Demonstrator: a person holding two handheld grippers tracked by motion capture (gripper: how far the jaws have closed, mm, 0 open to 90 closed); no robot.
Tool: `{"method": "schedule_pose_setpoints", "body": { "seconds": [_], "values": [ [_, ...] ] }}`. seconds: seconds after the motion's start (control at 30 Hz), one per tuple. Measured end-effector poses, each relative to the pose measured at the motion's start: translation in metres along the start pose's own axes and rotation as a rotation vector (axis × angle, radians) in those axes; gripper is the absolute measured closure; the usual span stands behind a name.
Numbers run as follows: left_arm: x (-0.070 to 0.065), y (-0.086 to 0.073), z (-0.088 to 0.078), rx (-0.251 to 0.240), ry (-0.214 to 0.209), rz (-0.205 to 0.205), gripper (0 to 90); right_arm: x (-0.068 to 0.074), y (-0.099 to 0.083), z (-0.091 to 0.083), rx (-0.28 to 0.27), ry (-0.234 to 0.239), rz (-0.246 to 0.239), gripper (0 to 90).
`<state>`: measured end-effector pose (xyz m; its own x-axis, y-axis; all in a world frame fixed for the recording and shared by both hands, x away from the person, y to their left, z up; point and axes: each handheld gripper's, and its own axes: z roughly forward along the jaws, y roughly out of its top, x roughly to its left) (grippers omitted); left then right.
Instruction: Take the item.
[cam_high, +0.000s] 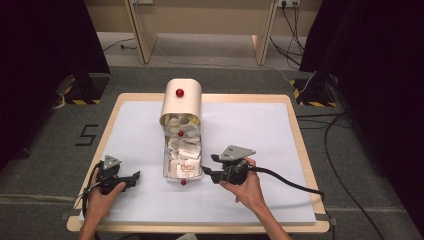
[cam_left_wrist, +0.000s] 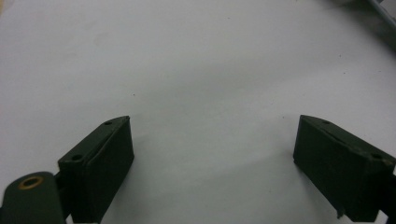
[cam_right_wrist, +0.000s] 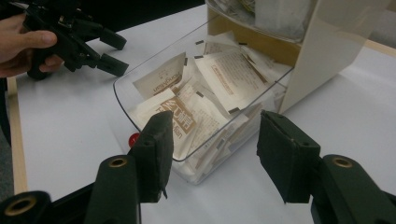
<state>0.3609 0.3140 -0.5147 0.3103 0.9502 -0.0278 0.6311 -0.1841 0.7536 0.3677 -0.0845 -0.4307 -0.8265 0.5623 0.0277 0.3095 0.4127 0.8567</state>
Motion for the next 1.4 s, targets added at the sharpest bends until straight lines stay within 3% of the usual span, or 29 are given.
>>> {"method": "schedule_pose_setpoints", "body": {
  "seconds": [0.33,0.63,0.93,1.13,1.4],
  "values": [
    [0.000,0.000,0.000,0.000,0.000,0.000,11.2,0.011,0.013,0.023,0.018,0.039,-0.046,47.0],
    [0.000,0.000,0.000,0.000,0.000,0.000,11.2,0.007,0.012,0.036,0.029,0.058,-0.018,48.3],
    [0.000,0.000,0.000,0.000,0.000,0.000,11.2,0.016,0.019,0.049,0.058,0.075,-0.085,50.0],
    [0.000,0.000,0.000,0.000,0.000,0.000,11.2,0.018,0.017,0.061,0.085,0.076,-0.102,50.3],
    [0.000,0.000,0.000,0.000,0.000,0.000,11.2,0.013,0.014,0.072,0.111,0.072,-0.078,50.8]
  ]
}}
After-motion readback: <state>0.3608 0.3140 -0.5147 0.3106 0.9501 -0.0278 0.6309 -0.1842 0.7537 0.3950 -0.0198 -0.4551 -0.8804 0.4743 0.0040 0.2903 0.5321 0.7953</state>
